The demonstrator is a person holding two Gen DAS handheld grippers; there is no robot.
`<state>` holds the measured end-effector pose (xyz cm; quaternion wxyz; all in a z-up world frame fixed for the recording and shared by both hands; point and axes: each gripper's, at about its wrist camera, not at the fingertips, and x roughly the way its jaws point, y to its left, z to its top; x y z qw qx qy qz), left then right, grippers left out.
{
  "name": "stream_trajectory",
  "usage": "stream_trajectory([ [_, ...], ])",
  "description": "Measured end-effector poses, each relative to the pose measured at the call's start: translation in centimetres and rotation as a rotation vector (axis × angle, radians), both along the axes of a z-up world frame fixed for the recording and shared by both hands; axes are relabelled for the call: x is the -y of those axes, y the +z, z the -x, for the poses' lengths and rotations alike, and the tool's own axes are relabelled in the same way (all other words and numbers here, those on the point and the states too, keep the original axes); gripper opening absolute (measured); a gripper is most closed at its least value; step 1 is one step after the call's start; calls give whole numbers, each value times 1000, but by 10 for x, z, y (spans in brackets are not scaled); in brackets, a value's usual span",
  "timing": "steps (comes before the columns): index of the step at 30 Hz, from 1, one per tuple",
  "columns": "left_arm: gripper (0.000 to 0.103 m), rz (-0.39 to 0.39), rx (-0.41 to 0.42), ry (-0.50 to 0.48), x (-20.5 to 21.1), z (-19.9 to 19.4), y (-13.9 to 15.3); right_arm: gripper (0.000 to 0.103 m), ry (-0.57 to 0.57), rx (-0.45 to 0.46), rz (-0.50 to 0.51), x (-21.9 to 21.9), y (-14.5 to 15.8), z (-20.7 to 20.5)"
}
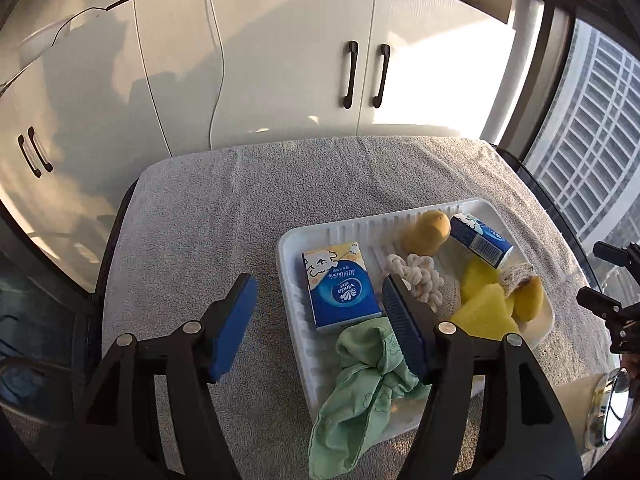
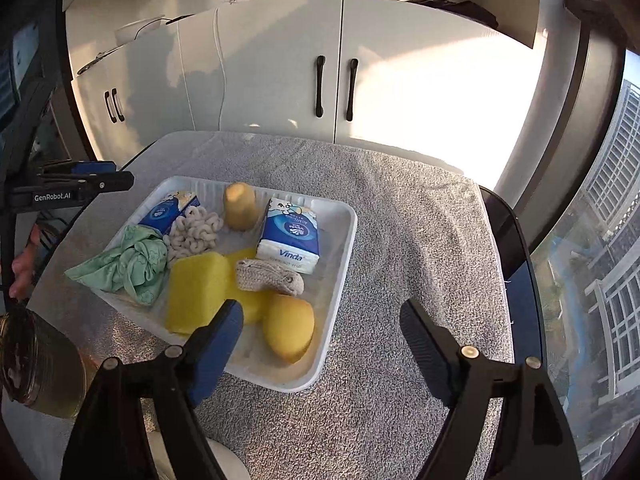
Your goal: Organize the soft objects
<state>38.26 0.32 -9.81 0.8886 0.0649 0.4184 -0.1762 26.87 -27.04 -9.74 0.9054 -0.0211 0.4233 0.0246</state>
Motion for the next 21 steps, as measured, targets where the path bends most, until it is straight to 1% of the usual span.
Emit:
stream_trajectory([
  [1,69,1,12,34,-10,5,1,92,-25,5,7,4,0,4],
  [2,72,4,19,67,-19,10,1,95,-51,14,10,9,1,9],
  [3,73,9,26,91,-27,15,1,97,-76,22,10,14,2,14],
  [5,73,10,48,145,-43,27,2,100,-134,26,12,25,2,24],
  [7,73,-8,80,178,-55,42,2,101,-191,26,17,32,3,34],
  [10,74,-67,134,208,-68,64,0,103,-270,13,4,46,2,50],
  [12,79,-100,148,238,-77,78,-3,103,-312,6,-20,55,0,61],
  [15,80,-98,145,233,-89,99,-9,103,-360,3,-56,68,-5,80],
  [18,80,-136,159,248,-99,123,-14,103,-385,-7,-99,79,-10,98],
  [19,80,-137,162,256,-103,131,-16,103,-389,-14,-111,81,-13,105],
  [21,80,-113,148,267,-113,146,-19,103,-399,-17,-109,82,-17,120],
])
